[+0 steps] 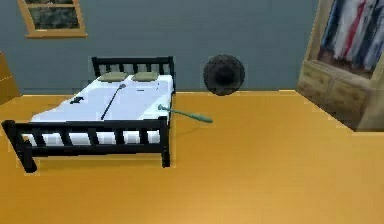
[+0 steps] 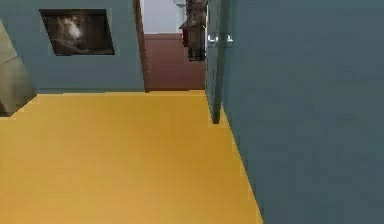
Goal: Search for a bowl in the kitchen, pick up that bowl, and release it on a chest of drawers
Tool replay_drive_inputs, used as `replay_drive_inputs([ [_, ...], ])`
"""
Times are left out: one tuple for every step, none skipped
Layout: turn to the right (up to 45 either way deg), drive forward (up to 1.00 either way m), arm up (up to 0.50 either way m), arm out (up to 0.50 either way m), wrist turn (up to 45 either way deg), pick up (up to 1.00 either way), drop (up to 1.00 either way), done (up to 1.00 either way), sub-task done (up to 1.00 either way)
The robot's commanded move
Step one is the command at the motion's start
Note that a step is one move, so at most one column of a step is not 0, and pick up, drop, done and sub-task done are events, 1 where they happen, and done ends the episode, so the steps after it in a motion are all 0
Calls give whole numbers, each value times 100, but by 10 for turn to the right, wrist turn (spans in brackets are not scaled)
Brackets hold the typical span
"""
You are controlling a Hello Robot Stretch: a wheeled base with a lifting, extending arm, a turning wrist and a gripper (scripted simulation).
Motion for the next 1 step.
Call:
replay_drive_inputs([
  [-450, 0, 0, 0, 0, 0, 0, 0, 0],
])
